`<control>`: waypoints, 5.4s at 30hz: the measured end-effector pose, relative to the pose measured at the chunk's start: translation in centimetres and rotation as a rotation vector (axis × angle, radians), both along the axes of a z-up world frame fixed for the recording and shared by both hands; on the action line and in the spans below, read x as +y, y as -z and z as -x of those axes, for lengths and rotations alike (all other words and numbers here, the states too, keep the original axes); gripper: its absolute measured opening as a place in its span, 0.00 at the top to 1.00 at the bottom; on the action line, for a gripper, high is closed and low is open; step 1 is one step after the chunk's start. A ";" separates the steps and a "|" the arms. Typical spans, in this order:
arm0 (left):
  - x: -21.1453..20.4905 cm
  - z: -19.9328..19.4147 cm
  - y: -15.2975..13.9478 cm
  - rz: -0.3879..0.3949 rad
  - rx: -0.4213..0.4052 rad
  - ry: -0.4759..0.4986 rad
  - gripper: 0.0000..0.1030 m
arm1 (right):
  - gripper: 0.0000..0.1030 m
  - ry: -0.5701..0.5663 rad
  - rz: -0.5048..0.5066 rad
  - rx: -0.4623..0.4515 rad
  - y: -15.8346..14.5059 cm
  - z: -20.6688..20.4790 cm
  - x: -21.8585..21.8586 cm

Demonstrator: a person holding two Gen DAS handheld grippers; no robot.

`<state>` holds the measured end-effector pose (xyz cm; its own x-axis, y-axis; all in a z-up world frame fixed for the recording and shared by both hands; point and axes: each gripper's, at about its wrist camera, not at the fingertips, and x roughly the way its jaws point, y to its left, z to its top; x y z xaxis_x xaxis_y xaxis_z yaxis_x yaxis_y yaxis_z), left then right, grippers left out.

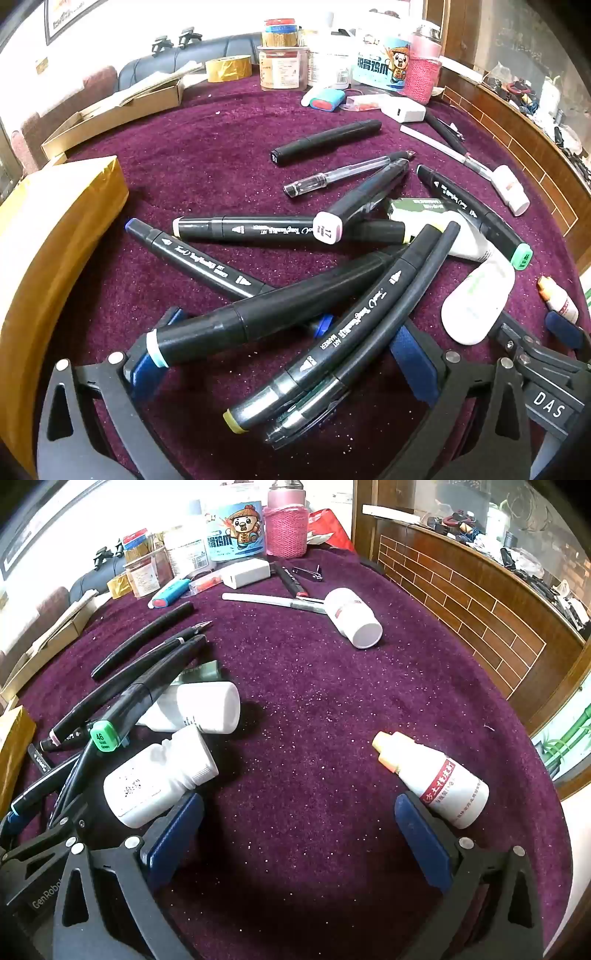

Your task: Organize rigid objects

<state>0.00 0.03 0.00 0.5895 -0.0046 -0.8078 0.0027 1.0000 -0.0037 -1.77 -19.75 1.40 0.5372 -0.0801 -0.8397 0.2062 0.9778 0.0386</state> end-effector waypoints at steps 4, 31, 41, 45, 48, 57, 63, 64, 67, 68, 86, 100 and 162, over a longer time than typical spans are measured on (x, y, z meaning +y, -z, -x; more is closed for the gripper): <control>0.0 0.0 0.0 -0.005 -0.001 0.000 0.00 | 0.01 0.000 0.002 0.000 0.0 0.0 0.0; 1.0 0.9 -0.8 0.012 0.127 0.187 0.00 | 0.01 -0.048 -0.014 0.065 0.0 -0.8 -0.4; 0.1 3.7 -0.7 -0.054 0.045 0.238 0.00 | 0.01 -0.021 0.008 0.030 0.2 -0.7 0.0; 1.1 3.5 -0.7 0.003 0.081 0.254 0.00 | 0.08 -0.001 -0.001 0.052 -0.5 0.7 -0.2; 3.6 4.5 -1.9 0.125 0.073 0.257 0.06 | 0.10 -0.031 0.023 -0.090 -3.1 4.5 0.4; 5.3 4.4 -4.7 0.054 -0.062 0.324 0.34 | 0.14 0.029 -0.204 -0.336 -4.3 3.3 -2.5; 2.6 2.3 -4.5 -0.080 -0.087 0.472 0.50 | 0.21 0.078 -0.299 -0.337 -1.5 2.4 -3.9; 2.0 1.6 -4.3 -0.113 -0.092 0.495 0.50 | 0.21 0.084 -0.300 -0.342 -1.5 2.5 -4.0; 0.2 0.7 -2.7 -0.245 -0.089 0.542 0.50 | 0.21 0.073 -0.311 -0.318 -1.1 2.2 -4.1; -0.1 0.7 -2.6 -0.236 -0.076 0.564 0.66 | 0.21 0.071 -0.311 -0.320 -1.2 2.3 -4.1; -1.3 3.6 -2.2 -0.009 -0.002 0.579 0.77 | 0.21 0.066 -0.327 -0.314 -1.1 2.2 -4.1; 3.3 6.0 -3.8 0.170 -0.026 0.527 1.00 | 0.20 -0.047 -0.354 -0.300 -3.7 2.1 -3.4; 2.4 2.9 -3.3 -0.017 -0.058 0.645 0.55 | 0.87 -0.367 -0.554 -0.075 -6.4 0.2 4.0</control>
